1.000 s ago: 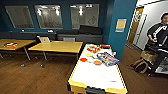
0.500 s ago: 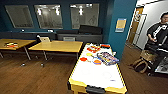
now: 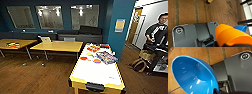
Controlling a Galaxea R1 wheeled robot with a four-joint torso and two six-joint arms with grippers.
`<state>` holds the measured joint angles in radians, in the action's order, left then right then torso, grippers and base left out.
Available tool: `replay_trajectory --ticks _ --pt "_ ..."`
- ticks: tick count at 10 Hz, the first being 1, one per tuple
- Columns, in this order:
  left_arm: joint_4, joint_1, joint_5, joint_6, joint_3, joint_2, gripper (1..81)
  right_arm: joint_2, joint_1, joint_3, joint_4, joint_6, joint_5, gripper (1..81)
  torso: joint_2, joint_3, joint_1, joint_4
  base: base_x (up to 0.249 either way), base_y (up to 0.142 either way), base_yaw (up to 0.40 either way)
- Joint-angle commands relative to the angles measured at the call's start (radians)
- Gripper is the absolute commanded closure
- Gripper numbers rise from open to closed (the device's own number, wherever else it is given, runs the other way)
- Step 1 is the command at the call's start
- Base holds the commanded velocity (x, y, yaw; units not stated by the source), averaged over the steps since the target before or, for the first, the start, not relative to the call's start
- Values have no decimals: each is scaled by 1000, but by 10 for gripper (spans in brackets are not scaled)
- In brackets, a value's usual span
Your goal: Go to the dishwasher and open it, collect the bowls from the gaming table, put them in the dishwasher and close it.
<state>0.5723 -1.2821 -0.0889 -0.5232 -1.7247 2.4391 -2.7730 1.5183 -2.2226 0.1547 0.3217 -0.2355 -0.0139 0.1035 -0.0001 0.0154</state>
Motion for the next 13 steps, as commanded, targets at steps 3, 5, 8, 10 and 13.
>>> replay_trajectory --ticks 3,5,8,10,13 --pt "9 30 -22 23 -61 18 811 -31 -40 -43 35 -4 50 811 0 0 0 0 -102 0 0" --pt "9 17 -6 28 -73 23 811 -52 -39 -78 42 -4 55 811 -1 -1 0 0 0 0 0" --pt "11 14 -6 28 -61 17 811 -67 -40 -103 42 -4 55 811 -2 -1 0 0 0 0 0" --pt "11 10 18 35 -7 -24 811 -55 -40 -97 42 -3 55 811 -2 -1 0 0 0 0 0" --pt "11 3 35 35 56 -99 811 -32 -43 -81 39 3 61 811 -2 -1 0 0 0 0 0"
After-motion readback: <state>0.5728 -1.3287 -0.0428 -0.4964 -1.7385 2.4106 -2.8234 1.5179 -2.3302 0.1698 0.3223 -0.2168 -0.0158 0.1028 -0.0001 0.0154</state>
